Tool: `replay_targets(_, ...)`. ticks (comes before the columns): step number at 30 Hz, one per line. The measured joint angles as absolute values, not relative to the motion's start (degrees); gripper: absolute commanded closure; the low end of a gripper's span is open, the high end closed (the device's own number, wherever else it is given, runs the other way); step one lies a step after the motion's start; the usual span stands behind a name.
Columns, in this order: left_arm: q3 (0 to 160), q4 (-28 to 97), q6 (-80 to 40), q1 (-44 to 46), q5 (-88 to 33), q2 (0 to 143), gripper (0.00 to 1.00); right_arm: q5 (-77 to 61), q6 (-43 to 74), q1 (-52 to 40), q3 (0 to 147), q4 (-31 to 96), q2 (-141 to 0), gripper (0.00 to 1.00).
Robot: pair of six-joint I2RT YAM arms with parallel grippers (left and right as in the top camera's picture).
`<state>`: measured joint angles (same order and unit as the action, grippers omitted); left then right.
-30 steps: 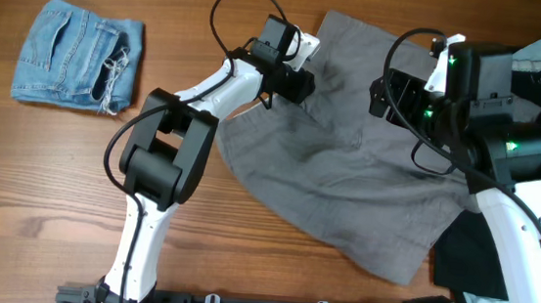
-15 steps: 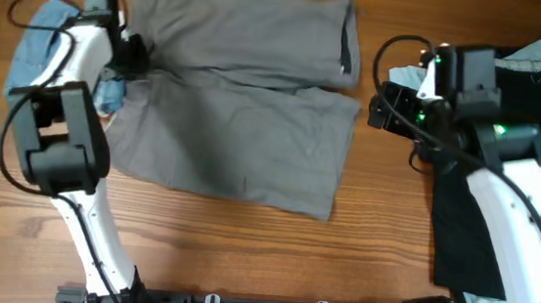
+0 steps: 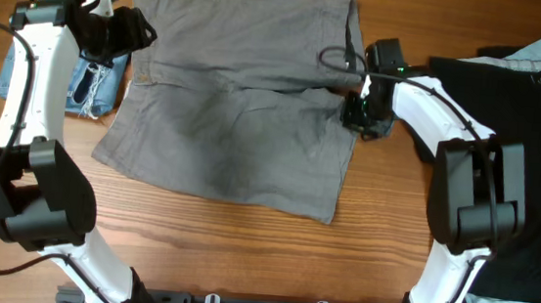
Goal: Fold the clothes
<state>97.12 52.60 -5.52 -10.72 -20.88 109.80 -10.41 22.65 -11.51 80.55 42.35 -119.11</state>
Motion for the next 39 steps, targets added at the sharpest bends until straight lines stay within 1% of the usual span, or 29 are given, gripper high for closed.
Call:
replay_targets(2,97.10,58.11,-4.62,-10.63,-17.61,109.65,0.29,-8.67,24.36,-11.14,81.93,45.78,-120.07,0.96)
replay_targets(4,97.06,62.52,-4.03,-10.61,-13.45,109.65,0.24,-1.78,29.80,-10.24,82.63,55.33,-120.22,0.96)
replay_targets(5,97.03,64.73,-3.68,-10.61,-11.31,109.62,0.23,0.36,31.20,-8.86,82.54,58.13,-120.25,0.93)
replay_targets(7,96.95,67.40,-3.68,-10.61,-9.61,109.60,0.22,2.09,30.72,-5.52,82.13,61.34,-120.36,0.85)
replay_targets(9,96.01,69.28,-3.70,-10.68,-8.29,109.60,0.20,2.63,28.29,-2.31,81.82,62.63,-120.22,0.74)
replay_targets(11,92.25,70.15,-3.73,-10.68,-7.70,109.45,0.20,2.15,23.16,-1.85,80.82,62.19,-119.13,0.60)
replay_targets(12,89.95,69.67,-3.73,-10.68,-7.60,109.38,0.20,-0.60,19.38,-1.93,80.20,61.01,-118.06,0.56)
replay_targets(14,84.95,68.16,-3.73,-10.79,-7.31,109.38,0.19,-6.83,13.45,-1.96,79.85,59.96,-113.91,0.51)
replay_targets(15,82.04,67.07,-3.95,-10.96,-7.27,109.38,0.19,-10.07,11.14,-2.00,79.85,59.77,-109.69,0.49)
replay_targets(16,79.68,66.50,-4.56,-11.31,-7.07,109.38,0.19,-12.56,9.89,-2.00,79.85,59.77,-105.86,0.44)
replay_targets(17,78.02,65.63,-5.50,-11.75,-6.48,109.38,0.21,-15.29,8.75,-2.00,79.85,60.05,-101.08,0.41)
replay_targets(20,73.52,64.95,-9.45,-16.47,-3.81,109.38,0.24,-19.35,9.45,-2.09,79.88,64.42,-93.30,0.43)
replay_targets(23,71.22,65.12,-11.68,-22.48,-2.79,109.38,0.27,-20.58,11.33,-2.39,78.89,68.38,-92.75,0.44)
replay_targets(25,69.25,63.07,-12.53,-26.55,-2.83,109.38,0.29,-20.80,12.84,-3.44,74.83,67.22,-92.73,0.43)
replay_targets(26,68.66,61.56,-12.80,-27.68,-2.85,109.38,0.34,-21.02,13.69,-4.23,71.99,65.82,-92.71,0.33)
replay_targets(27,67.88,58.87,-12.86,-27.86,-3.81,109.38,0.36,-21.87,14.81,-6.46,65.58,63.16,-92.90,0.28)
replay_targets(28,66.67,54.92,-13.13,-27.77,-4.89,109.14,0.35,-22.15,16.93,-7.88,61.17,55.68,-92.12,0.27)
replay_targets(29,65.34,51.77,-13.43,-27.62,-5.54,108.47,0.33,-22.35,19.14,-9.61,57.80,52.80,-92.14,0.25)
replay_targets(30,64.42,49.82,-13.52,-27.42,-6.35,107.68,0.27,-22.52,20.91,-11.22,54.48,50.70,-92.33,0.25)
replay_targets(32,63.26,47.57,-13.74,-27.09,-8.60,106.54,0.20,-23.20,24.97,-14.57,47.64,47.57,-92.55,0.26)
replay_targets(34,63.24,47.05,-12.78,-27.07,-11.55,106.30,0.17,-24.71,28.08,-16.53,44.21,44.18,-92.60,0.27)
replay_targets(35,63.22,47.07,-12.08,-27.07,-13.08,106.26,0.17,-25.78,29.93,-17.28,43.29,42.24,-91.96,0.32)
replay_targets(37,63.22,47.31,-11.22,-27.07,-14.98,106.26,0.18,-27.88,32.36,-18.90,41.74,38.02,-91.18,0.58)
replay_targets(38,63.20,47.37,-10.96,-27.05,-15.90,106.26,0.22,-28.27,33.21,-19.22,41.34,36.36,-91.15,0.66)
replay_targets(39,63.20,47.42,-10.61,-27.07,-16.56,106.26,0.27,-28.51,33.41,-19.35,40.91,34.94,-91.26,0.77)
